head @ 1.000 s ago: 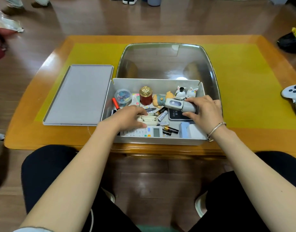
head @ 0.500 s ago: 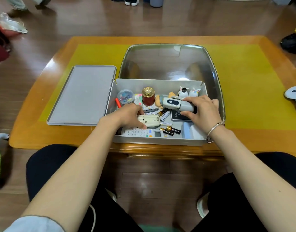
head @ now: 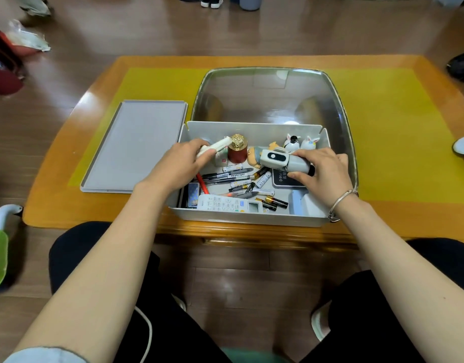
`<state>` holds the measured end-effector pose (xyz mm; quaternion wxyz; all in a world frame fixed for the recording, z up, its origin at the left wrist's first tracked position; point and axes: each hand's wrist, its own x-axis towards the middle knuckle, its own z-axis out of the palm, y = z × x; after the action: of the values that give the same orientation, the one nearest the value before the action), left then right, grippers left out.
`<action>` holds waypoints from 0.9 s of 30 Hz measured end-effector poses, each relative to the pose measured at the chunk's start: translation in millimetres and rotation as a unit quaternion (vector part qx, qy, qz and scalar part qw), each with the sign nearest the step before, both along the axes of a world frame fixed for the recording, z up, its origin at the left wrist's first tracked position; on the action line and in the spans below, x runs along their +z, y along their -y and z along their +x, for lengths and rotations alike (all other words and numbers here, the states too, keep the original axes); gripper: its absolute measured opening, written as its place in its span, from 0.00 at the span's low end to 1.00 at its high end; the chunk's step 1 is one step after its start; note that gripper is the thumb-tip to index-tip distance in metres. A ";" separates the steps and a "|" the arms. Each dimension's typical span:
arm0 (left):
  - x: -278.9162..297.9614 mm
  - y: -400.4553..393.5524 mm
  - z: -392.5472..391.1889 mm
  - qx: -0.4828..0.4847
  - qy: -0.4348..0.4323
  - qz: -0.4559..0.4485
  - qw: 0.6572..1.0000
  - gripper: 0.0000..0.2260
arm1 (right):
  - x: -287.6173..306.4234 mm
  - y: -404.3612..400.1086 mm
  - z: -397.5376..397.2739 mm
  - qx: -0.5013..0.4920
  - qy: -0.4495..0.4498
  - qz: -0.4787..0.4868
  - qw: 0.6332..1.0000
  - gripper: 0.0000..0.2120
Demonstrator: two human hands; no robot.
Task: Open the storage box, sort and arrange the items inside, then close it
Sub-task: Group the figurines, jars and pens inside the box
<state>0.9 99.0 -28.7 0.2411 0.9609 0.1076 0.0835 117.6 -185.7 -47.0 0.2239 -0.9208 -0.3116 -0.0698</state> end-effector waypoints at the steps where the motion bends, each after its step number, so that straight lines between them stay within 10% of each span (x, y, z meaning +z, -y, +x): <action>1: 1.3 -0.5 -0.4 0.006 -0.007 -0.019 1.000 0.15 | 0.0 -0.1 0.0 0.000 0.002 -0.001 1.000 0.20; 27: -14.6 20.4 0.1 0.011 0.017 -0.066 0.998 0.12 | 14.0 14.3 13.2 0.006 0.025 -0.092 0.995 0.20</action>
<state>1.1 78.5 -43.2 0.3048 0.9401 0.1196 0.0948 130.9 -200.0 -33.0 0.1307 -0.9336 -0.3277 -0.0622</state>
